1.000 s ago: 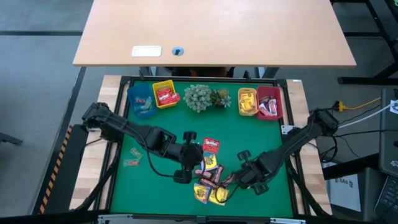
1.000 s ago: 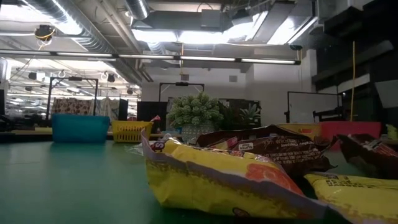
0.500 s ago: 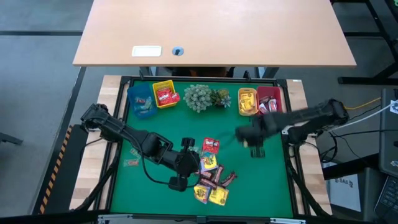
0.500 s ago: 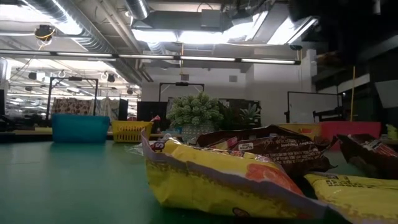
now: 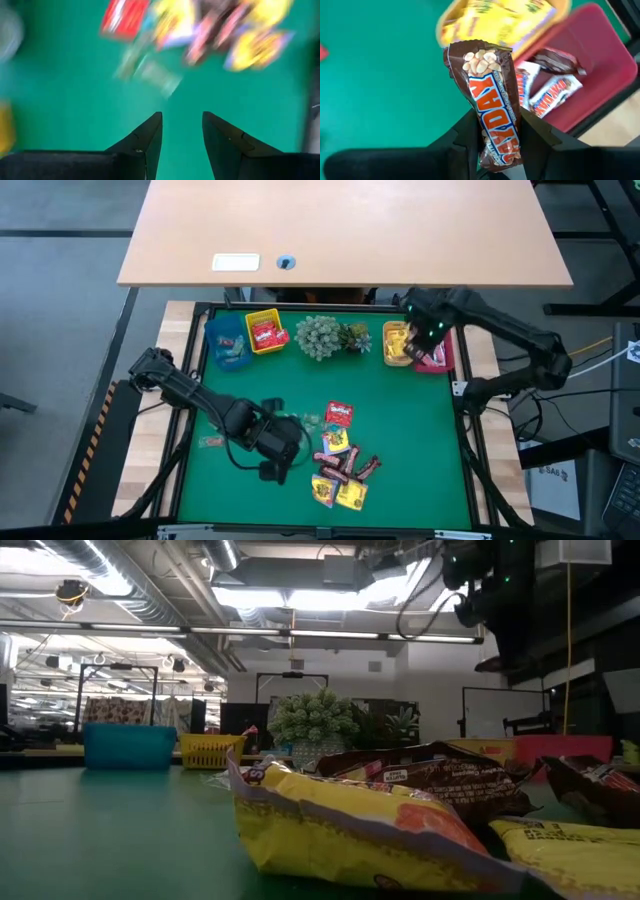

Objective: Sort candy
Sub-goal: Put the brown chocolate into the blue bin, then put the green gummy into the blue bin

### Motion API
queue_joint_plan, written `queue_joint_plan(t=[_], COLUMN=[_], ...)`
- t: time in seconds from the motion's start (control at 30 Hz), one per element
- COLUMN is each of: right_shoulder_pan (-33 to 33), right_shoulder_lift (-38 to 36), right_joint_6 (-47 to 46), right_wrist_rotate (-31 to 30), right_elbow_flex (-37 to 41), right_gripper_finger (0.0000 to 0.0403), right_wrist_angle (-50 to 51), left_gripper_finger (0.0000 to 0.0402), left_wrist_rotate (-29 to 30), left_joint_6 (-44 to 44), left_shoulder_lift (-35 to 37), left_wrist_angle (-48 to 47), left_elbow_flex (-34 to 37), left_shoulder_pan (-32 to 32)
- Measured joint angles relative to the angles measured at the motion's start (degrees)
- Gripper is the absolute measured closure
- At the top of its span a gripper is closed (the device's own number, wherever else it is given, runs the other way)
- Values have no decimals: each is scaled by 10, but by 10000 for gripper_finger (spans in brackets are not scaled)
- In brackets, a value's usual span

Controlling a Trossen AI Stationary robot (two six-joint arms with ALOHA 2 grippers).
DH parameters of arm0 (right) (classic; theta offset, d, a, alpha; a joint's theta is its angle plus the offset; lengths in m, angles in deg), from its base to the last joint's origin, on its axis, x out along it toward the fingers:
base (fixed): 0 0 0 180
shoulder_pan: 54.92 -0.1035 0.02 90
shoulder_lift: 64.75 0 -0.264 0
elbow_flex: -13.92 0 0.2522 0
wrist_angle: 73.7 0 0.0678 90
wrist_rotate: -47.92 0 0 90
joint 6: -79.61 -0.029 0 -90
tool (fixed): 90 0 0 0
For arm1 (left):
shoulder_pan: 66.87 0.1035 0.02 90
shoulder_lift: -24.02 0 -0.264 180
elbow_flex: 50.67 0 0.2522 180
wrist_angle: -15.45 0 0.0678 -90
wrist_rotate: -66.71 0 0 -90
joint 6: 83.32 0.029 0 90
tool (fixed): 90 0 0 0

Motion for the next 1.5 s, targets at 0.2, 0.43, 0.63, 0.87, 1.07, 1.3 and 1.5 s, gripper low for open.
queue_joint_plan(t=[0.2, 0.43, 0.63, 0.87, 1.07, 1.3, 1.5], right_shoulder_pan=[94, 164, 195, 198, 197, 197, 197], right_shoulder_lift=[0, 0, 0, 0, 0, 0, 0], right_joint_6=[6, 17, 4, -25, -45, -57, -57], right_wrist_rotate=[35, 68, 88, 88, 67, 62, 62], right_elbow_flex=[0, 0, 0, 0, 0, 0, 0], right_gripper_finger=[297, 297, 297, 297, 261, 185, 148], right_wrist_angle=[0, -2, 0, 0, 0, 0, 0], left_gripper_finger=[276, 276, 276, 276, 276, 276, 276], left_wrist_rotate=[8, -30, -51, -53, -60, -124, -147], left_joint_6=[-109, -132, -198, -340, -429, -491, -493], left_shoulder_lift=[6, 42, 152, 292, 323, 323, 323], left_wrist_angle=[-137, -138, -76, -15, -14, 15, 41], left_elbow_flex=[53, 179, 320, 455, 516, 553, 569], left_shoulder_pan=[0, -4, -3, -3, -3, -3, -3])
